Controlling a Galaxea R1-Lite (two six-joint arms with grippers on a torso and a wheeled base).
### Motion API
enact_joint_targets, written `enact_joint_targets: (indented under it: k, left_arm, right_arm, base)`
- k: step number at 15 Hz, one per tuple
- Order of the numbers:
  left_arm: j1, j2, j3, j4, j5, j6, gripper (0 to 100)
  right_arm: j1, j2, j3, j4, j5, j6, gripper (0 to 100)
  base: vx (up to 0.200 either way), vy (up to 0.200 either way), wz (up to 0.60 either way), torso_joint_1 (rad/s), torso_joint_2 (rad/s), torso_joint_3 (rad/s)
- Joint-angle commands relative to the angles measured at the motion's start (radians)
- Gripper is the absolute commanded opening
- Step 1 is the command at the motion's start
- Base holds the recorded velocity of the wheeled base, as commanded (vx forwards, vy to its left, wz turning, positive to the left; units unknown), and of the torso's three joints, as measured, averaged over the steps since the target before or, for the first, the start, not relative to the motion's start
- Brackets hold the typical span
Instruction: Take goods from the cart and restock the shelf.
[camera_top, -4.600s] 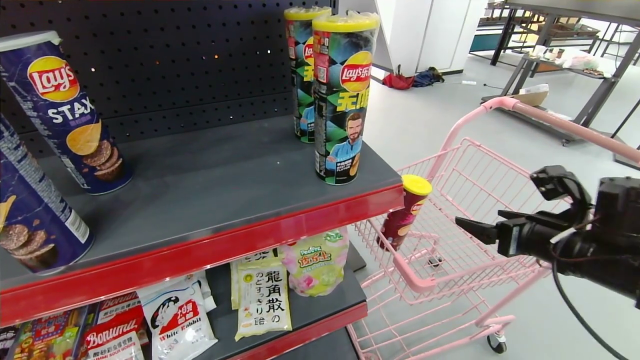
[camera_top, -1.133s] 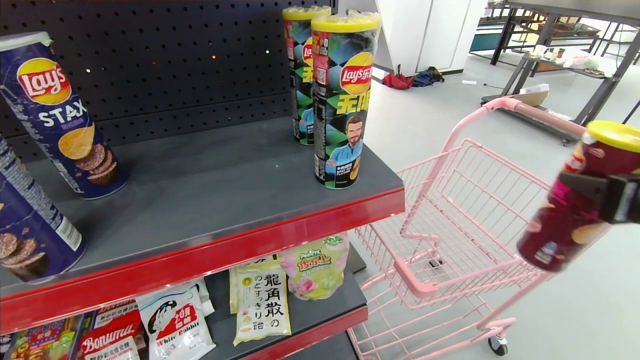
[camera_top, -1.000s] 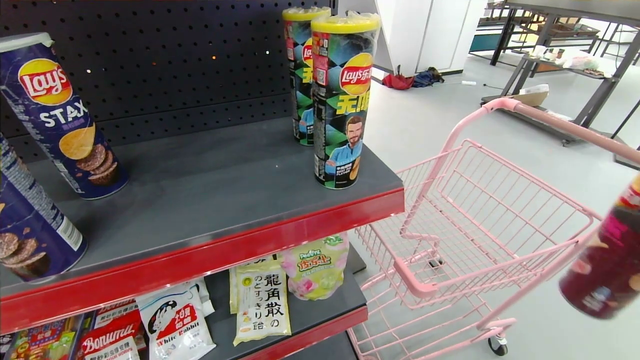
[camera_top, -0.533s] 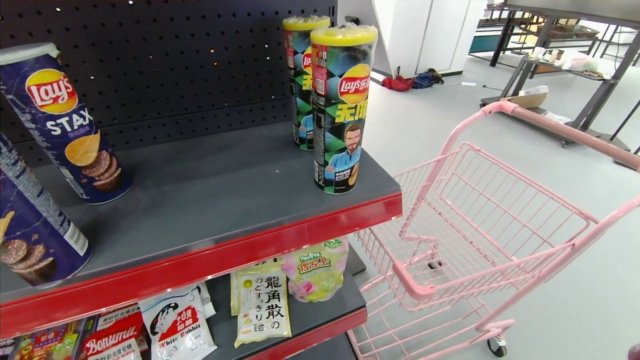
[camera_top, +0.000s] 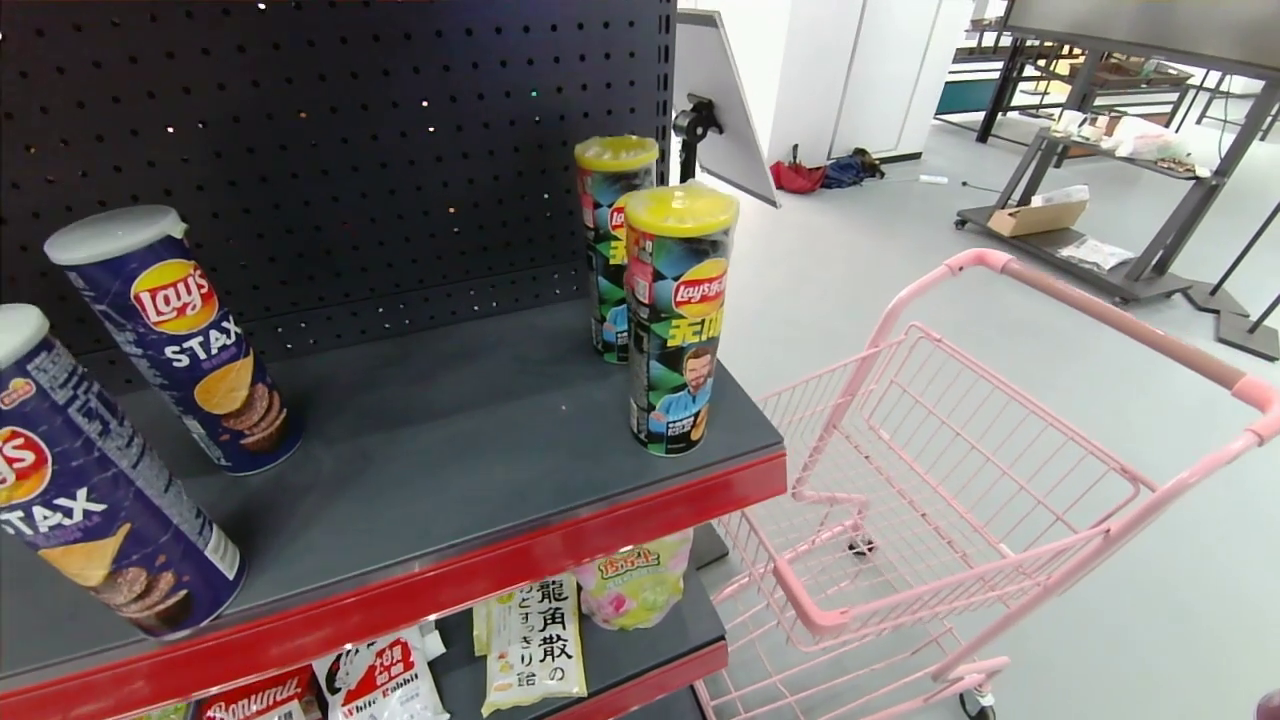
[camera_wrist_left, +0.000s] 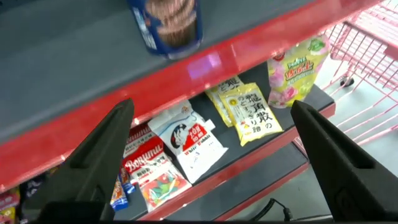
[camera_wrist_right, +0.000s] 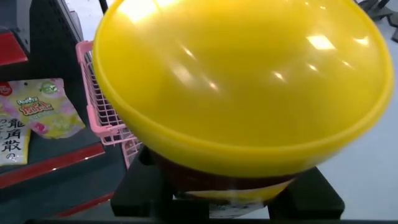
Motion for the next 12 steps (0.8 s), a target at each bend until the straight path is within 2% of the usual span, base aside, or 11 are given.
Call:
enact_joint_targets:
  k: [1,4,9,12]
  left_arm:
    - [0.001,0.000,0.000,0.002,0.000,0.001,100]
    - [0.001,0.000,0.003,0.002,0.000,0.009,100]
    - [0.001,0.000,0.009,0.002,0.000,0.013,100]
    - [0.001,0.000,0.012,0.002,0.000,0.013,100]
  right_arm:
    - [0.001,0.017,0.000,0.001,0.001,0.000,0]
    - [0.001,0.020,0.001,0.002,0.001,0.000,0]
    - [0.001,0.034,0.023,-0.005,-0.001,0.000,0]
    - [0.001,0.037,0.037,-0.007,0.001,0.000,0]
  base:
    - [0.000,0.000,0.00,0.212,-0.52,-0.320]
    - [0.000,0.000,0.00,0.155,-0.40,-0.238]
    - [0.000,0.000,0.00,0.008,-0.02,-0.009]
    - [0.000,0.000,0.60,0.004,0.00,0.005]
